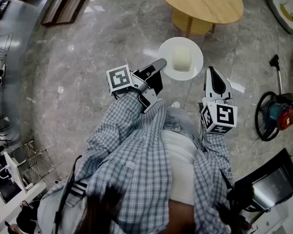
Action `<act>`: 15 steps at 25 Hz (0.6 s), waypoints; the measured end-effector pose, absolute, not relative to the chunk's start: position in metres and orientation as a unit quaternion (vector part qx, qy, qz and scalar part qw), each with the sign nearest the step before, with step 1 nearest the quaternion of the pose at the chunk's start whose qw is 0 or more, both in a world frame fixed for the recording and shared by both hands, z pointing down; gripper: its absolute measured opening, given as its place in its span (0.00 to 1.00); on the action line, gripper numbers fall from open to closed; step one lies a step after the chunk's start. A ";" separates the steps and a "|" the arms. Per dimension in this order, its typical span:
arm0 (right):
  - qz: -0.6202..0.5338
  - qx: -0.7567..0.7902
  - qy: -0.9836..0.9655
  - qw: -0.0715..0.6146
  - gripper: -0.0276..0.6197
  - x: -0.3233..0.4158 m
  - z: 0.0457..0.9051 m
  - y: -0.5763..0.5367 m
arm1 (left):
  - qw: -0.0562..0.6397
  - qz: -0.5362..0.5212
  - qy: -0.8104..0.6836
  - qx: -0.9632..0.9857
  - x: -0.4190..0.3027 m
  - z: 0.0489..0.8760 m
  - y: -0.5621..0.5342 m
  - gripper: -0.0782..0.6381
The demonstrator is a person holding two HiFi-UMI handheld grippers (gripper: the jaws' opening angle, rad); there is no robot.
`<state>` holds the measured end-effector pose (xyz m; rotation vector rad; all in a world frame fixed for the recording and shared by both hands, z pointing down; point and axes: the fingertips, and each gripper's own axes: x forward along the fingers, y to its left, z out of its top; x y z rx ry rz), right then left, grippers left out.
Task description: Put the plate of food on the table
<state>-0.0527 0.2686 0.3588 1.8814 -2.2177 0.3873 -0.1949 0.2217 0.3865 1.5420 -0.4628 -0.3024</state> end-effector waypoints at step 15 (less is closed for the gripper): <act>0.164 0.647 -0.740 0.080 0.05 -0.040 0.362 0.267 | 0.683 -0.137 -0.216 0.684 -0.197 0.386 0.222 0.14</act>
